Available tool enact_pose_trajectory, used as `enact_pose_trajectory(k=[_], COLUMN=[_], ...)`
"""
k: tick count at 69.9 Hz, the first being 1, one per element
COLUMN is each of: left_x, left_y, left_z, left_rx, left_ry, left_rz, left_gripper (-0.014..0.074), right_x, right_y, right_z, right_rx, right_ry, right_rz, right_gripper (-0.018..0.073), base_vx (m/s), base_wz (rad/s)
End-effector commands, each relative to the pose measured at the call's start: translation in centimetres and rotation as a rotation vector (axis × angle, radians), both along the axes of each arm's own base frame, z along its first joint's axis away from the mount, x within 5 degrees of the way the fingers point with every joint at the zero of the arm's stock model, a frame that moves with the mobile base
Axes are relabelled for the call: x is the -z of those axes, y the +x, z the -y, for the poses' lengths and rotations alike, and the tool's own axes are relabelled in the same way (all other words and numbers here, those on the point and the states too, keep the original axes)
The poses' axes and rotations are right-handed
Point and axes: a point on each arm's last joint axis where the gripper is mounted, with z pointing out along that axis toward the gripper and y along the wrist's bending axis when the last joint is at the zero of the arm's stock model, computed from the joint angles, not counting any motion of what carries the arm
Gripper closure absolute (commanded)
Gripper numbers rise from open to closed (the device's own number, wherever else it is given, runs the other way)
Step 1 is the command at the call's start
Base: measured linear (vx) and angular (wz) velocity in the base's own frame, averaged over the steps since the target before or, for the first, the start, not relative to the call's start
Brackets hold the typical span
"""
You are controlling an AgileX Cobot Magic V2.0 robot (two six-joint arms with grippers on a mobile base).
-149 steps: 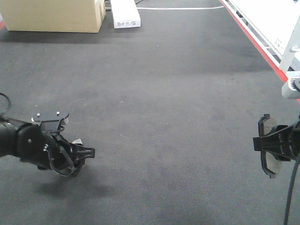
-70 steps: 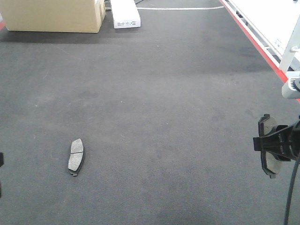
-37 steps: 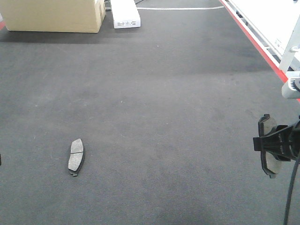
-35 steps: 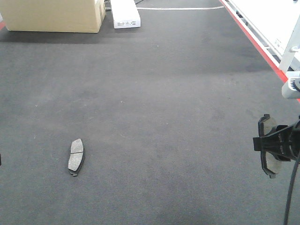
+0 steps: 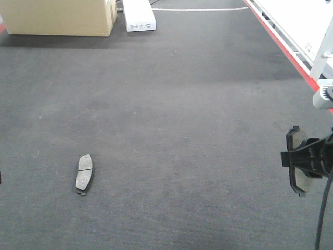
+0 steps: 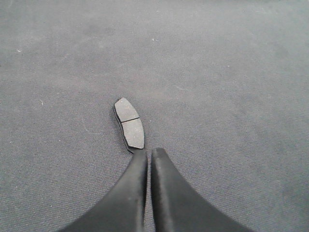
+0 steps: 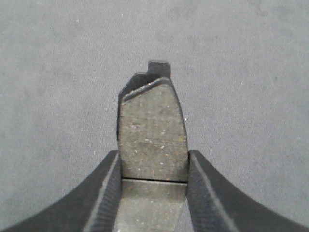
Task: Move and align brake pads A on conveyor
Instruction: 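Lower the right gripper with its brake pad onto the belt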
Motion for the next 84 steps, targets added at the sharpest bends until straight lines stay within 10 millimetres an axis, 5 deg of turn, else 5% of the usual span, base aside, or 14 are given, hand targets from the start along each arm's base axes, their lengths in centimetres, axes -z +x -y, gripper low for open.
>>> enact_pose_trajectory(k=[1, 16, 32, 47, 61, 84], left_x=[-1.2, -1.2, -1.2, -1.2, -1.3, -1.3], left_y=[0.2, 0.2, 0.2, 0.2, 0.2, 0.2], left_z=[0.1, 0.1, 0.1, 0.1, 0.1, 0.1], left_rx=[0.004, 0.004, 0.004, 0.004, 0.004, 0.004], left_ry=[-0.028, -0.028, -0.028, -0.028, -0.028, -0.028], left_rz=[0.079, 0.079, 0.079, 0.079, 0.080, 0.080], left_gripper=[0.0603, 0.0603, 0.0603, 0.0603, 0.0603, 0.0603], right_x=[-1.8, -0.4, 1.1, 2.2, 3.9, 8.2], right_y=[0.4, 2.0, 6.5, 11.0, 14.4, 17.4], right_z=[0.0, -0.7, -2.0, -6.7, -8.4, -9.9], right_rx=[0.006, -0.035, -0.066, -0.184, -0.109, -0.090], right_ry=[0.019, 0.044, 0.080, -0.006, -0.058, -0.005], right_rz=[0.125, 0.056, -0.045, -0.098, -0.194, -0.299], right_gripper=[0.0555, 0.0555, 0.0553, 0.0552, 0.0552, 0.0552], base_vx=[0.00, 0.00, 0.00, 0.00, 0.00, 0.00], base_wz=[0.00, 0.00, 0.00, 0.00, 0.00, 0.00])
